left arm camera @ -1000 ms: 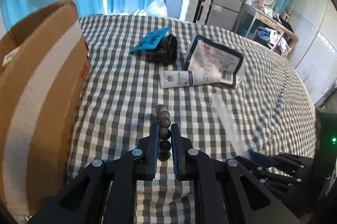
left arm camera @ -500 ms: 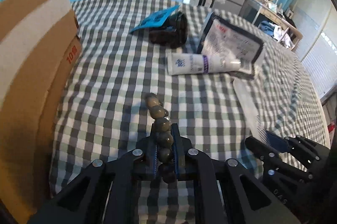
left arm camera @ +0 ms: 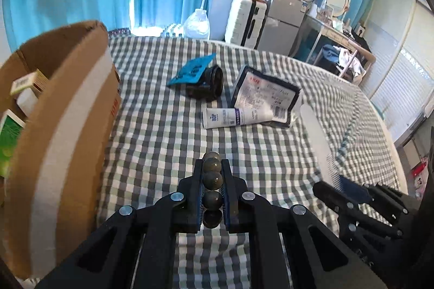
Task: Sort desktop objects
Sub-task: 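Carry the comb and bracelet over the cardboard box and open both grippers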
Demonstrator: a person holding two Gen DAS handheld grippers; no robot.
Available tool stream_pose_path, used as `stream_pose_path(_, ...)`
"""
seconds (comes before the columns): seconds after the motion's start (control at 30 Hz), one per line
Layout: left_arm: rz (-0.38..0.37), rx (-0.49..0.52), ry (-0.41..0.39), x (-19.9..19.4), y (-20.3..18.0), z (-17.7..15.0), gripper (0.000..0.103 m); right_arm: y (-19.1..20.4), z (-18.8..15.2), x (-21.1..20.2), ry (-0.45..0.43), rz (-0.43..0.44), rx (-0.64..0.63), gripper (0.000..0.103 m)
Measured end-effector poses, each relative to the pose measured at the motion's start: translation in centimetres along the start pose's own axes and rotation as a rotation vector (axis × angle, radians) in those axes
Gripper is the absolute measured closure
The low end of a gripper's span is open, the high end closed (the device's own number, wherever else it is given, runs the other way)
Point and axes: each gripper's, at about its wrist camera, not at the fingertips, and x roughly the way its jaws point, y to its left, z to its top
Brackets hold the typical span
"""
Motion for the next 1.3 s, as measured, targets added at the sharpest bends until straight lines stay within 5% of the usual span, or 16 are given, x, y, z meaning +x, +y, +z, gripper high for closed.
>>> stream_pose_path(0.83,-0.08,0.026,-0.176,-17.1,0.1,1.2,0.092,7.7,0.6,-15.9,-0.21,0.148,0.014,0.077)
stream_pose_path(1.3,0.062,0.058,-0.216,-21.3,9.5,5.8,0.092,18.7,5.6,-13.5,-0.183,0.342,-0.076,0.077)
